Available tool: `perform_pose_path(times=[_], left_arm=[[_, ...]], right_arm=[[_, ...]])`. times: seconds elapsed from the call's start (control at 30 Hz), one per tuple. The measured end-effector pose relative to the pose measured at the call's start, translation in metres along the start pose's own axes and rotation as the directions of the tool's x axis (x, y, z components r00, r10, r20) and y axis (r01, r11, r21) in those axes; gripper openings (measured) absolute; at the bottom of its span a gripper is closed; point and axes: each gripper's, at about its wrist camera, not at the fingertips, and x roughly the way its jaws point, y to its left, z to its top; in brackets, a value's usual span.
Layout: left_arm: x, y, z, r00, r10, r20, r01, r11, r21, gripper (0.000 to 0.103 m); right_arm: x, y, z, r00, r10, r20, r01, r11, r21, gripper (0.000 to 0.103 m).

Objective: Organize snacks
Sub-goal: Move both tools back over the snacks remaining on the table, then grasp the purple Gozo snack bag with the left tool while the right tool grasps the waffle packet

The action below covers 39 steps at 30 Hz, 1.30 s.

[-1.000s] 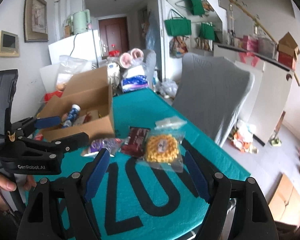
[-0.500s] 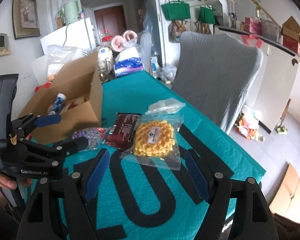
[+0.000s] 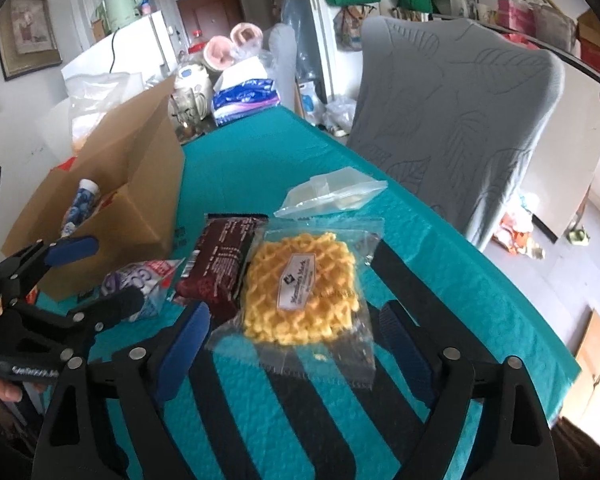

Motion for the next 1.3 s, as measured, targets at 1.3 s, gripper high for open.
perform_pose_path(times=[1.3], left_arm=[[0.010, -0.039, -0.039, 0.981, -0.166, -0.097, 0.162, 0.986, -0.047, 0.097]], right_arm=[[-0.005, -0.010, -0.054, 0.995, -0.024, -0.093, 0.019, 0.998, -0.055, 0.079]])
